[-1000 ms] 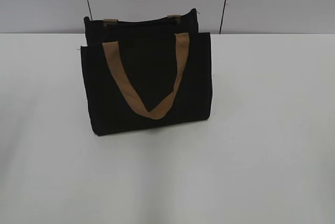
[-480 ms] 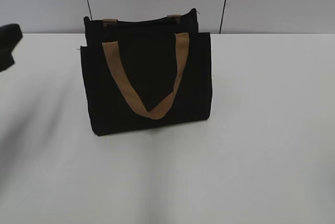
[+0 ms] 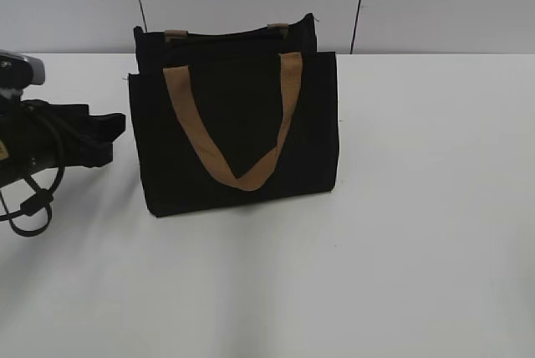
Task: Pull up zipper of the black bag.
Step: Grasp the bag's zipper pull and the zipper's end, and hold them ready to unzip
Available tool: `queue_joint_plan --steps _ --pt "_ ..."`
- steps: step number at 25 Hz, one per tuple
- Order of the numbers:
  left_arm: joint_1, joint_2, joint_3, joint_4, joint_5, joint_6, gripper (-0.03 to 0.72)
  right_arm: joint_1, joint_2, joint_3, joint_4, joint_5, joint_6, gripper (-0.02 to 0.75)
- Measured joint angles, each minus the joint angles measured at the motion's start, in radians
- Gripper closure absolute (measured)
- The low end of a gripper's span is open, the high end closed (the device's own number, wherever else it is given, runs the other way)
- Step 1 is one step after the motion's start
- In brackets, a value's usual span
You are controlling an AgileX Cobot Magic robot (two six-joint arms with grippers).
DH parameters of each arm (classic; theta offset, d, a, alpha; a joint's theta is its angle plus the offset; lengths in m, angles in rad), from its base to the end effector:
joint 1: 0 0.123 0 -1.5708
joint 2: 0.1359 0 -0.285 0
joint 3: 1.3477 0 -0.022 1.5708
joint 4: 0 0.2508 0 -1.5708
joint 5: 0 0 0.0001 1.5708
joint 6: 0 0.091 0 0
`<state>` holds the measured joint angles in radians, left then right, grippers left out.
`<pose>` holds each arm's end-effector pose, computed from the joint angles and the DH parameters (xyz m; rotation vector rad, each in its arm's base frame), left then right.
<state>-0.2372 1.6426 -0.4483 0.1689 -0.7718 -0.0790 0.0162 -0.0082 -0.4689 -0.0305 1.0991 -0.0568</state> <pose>0.2655 -0.0751 0.1570 0.3460 1.8868 -0.2435 -0.0043 -0.0025 0.2656 -0.0751 2.1044 -0.0613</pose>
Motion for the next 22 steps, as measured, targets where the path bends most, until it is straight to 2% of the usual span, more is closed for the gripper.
queue_joint_plan --steps 8,13,22 --pt "0.000 0.161 -0.124 0.186 -0.011 -0.039 0.245 0.000 0.000 0.000 0.000 0.000 0.000 0.327" --pt "0.000 0.192 -0.137 0.274 -0.042 -0.066 0.295 0.000 0.000 0.000 0.000 0.000 0.000 0.327" --pt "0.000 0.254 -0.157 0.306 -0.107 -0.070 0.361 0.000 0.000 0.000 0.000 0.000 0.000 0.327"
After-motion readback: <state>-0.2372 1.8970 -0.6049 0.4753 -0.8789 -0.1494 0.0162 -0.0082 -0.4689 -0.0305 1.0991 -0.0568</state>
